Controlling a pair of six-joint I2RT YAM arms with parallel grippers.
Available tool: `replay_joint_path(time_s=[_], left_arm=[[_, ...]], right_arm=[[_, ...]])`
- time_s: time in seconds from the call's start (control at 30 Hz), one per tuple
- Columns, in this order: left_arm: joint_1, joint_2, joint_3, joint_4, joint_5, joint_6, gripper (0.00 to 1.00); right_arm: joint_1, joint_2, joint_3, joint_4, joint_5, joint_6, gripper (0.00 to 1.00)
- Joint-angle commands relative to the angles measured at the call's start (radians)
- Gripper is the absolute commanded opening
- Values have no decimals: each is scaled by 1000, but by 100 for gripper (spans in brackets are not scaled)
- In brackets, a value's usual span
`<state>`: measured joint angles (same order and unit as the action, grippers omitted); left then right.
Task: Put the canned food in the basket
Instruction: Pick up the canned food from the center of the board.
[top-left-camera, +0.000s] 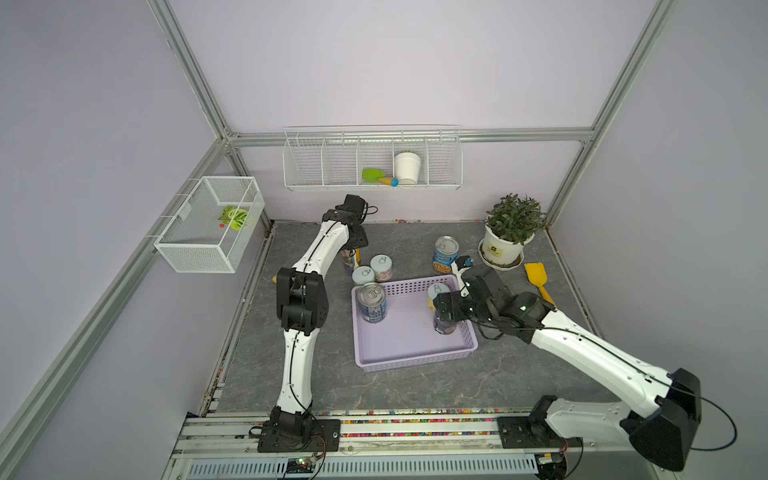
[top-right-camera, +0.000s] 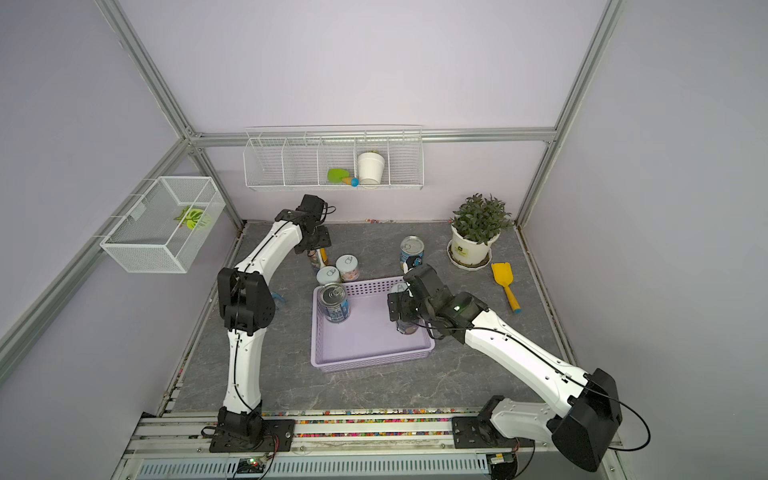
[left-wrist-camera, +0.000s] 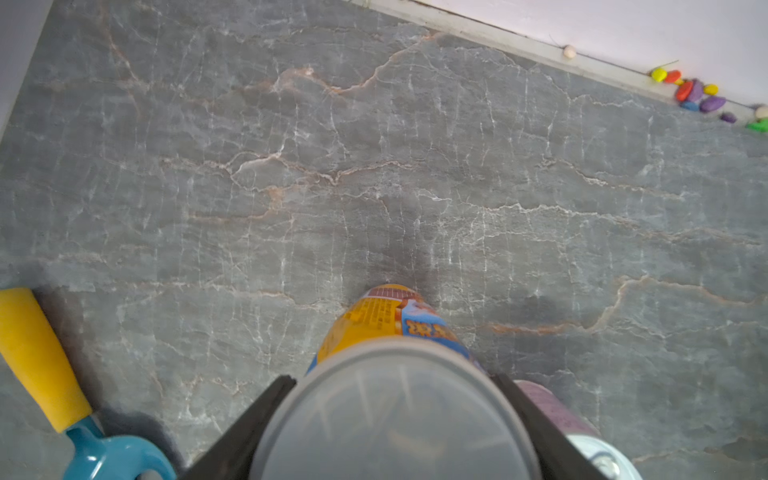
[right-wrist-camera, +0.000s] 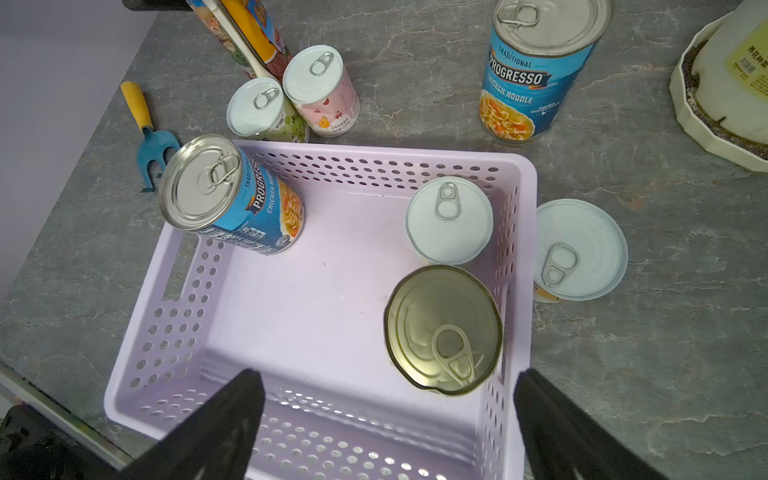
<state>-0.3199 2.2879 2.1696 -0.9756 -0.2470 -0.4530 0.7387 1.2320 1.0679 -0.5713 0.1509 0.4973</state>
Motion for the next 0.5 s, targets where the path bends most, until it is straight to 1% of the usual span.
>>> replay_joint_path(time_s=[0.0, 0.13, 0.2, 0.27, 0.3, 0.37, 0.47], left_arm=[[6, 2, 31, -19, 1, -5, 67], [6, -12, 29, -44, -19, -26, 52], [7, -28, 23, -58, -37, -39, 49], [5, -56, 0, -60, -51, -51, 42], [6, -75, -12, -58, -58, -55, 42], [4, -124, -54, -49, -71, -68, 36], [-7, -213, -124, -30, -94, -79, 32]], right_arm=[[-2, 6, -1, 4, -8, 6, 98], [-1, 5, -3, 3, -11, 6, 98], [-1, 5, -3, 5, -11, 6, 98], [-1, 3, -3, 4, -12, 6, 98], [-1, 3, -2, 5, -10, 6, 98], [-1, 1, -3, 4, -8, 6, 98], [1, 0, -4, 5, -8, 9, 98]])
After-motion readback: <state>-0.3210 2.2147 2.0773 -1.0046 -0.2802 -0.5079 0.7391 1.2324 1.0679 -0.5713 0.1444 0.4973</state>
